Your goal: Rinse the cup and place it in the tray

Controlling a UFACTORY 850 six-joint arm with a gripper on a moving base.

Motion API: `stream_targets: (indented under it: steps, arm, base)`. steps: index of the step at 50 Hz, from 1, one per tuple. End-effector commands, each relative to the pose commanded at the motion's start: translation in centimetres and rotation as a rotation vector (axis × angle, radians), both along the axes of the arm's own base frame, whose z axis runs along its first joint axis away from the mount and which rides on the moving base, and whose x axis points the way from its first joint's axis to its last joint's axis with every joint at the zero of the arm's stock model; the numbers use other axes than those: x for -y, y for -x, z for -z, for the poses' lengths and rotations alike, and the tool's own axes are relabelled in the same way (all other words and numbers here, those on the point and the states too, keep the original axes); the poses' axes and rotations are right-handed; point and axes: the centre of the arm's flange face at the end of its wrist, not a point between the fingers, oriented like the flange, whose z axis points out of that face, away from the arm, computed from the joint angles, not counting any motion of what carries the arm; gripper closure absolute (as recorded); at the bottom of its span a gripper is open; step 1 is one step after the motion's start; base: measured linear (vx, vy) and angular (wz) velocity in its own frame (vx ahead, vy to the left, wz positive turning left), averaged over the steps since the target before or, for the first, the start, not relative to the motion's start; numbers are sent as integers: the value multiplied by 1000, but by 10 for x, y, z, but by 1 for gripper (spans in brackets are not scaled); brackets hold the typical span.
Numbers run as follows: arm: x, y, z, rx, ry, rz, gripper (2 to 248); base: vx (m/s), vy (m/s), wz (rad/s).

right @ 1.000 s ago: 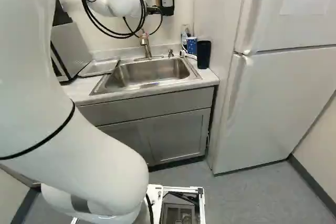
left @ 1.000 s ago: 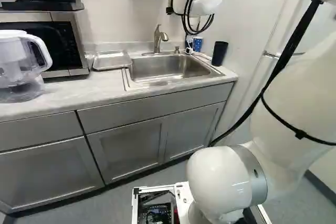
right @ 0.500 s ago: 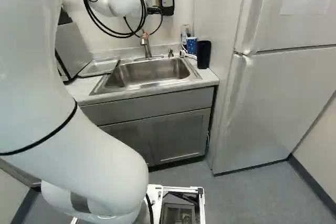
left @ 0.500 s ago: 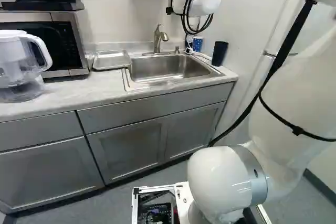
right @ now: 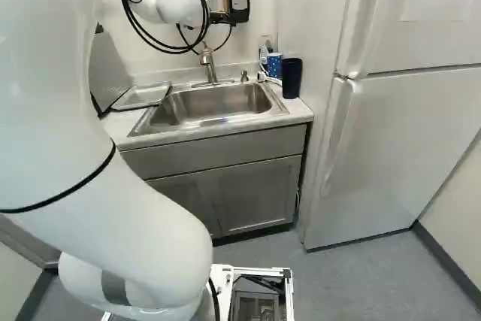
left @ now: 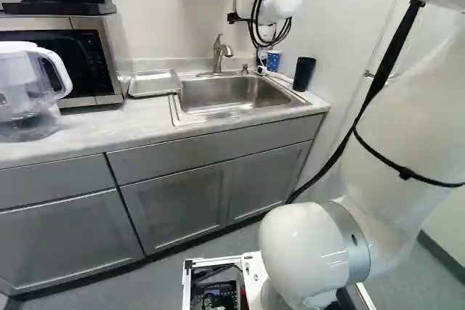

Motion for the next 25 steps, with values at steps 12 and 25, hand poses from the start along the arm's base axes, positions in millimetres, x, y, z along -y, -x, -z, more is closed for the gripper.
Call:
stream_targets:
  steps: [12, 25]
  arm:
    - [-2, -16, 3, -38, 1, -3, 3]
    - [-5, -37, 7, -78, 2, -7, 3]
  base:
    - [0, 0, 0]
    - [0, 0, 0]
